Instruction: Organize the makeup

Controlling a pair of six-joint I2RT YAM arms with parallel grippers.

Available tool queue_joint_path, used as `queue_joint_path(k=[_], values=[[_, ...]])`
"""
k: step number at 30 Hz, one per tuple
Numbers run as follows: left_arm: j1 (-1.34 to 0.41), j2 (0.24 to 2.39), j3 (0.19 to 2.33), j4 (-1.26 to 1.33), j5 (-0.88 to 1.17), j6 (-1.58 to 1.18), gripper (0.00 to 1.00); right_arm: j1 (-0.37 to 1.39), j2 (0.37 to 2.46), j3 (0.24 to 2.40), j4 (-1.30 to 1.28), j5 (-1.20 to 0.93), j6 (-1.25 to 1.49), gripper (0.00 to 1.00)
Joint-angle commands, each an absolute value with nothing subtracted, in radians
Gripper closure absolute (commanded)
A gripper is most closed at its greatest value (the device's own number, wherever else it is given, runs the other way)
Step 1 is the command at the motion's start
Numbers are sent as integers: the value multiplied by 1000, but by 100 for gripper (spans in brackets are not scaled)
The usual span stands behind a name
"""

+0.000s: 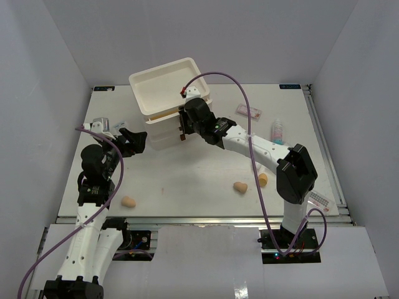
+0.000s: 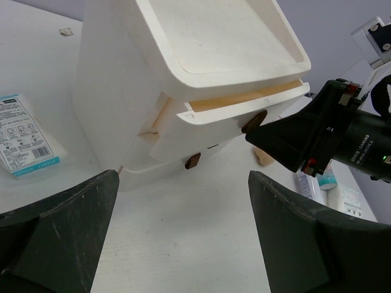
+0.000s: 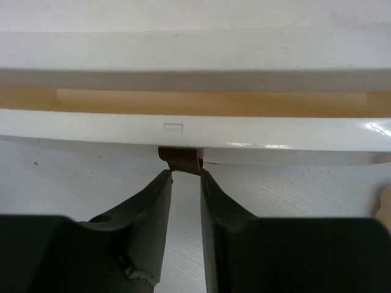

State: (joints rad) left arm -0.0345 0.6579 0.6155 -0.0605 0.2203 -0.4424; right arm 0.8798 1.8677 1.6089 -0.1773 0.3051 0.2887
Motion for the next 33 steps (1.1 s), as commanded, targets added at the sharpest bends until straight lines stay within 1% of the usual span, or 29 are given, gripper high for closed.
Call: queue_joint_path(k=[1, 6, 7, 11, 14, 21, 22, 23, 25, 28, 31, 33], values=[[-34, 649, 611, -61, 222, -446, 2, 879, 1872, 1659, -155, 374, 296, 73], [-34, 650, 612, -61, 224, -446, 2, 879, 1853, 1637, -139, 371, 280, 82], [-34, 649, 611, -61, 224, -446, 2, 879, 1852, 1628, -134, 368, 275, 85], [-34, 649, 611, -61, 225, -445, 2, 881, 1832, 1602, -123, 332, 265, 90], [-33, 649, 611, -61, 225, -445, 2, 879, 1809, 1579, -114, 313, 260, 92], [-34, 648, 611, -59, 230, -446, 2, 879, 1775, 1543, -108, 295, 253, 92], [-34, 647, 611, -59, 230, -446, 2, 879, 1775, 1542, -107, 296, 249, 89], [-34, 647, 611, -60, 230, -446, 2, 880, 1777, 1544, -105, 301, 246, 83], [-34, 647, 611, -58, 230, -446, 2, 881, 1786, 1553, -102, 306, 241, 58], [-34, 649, 611, -58, 232, -446, 2, 880, 1803, 1577, -101, 310, 242, 39], [-34, 649, 610, -58, 232, -446, 2, 882, 1822, 1598, -106, 305, 245, 36], [-34, 650, 609, -57, 234, -447, 2, 882, 1833, 1615, -108, 311, 245, 36]])
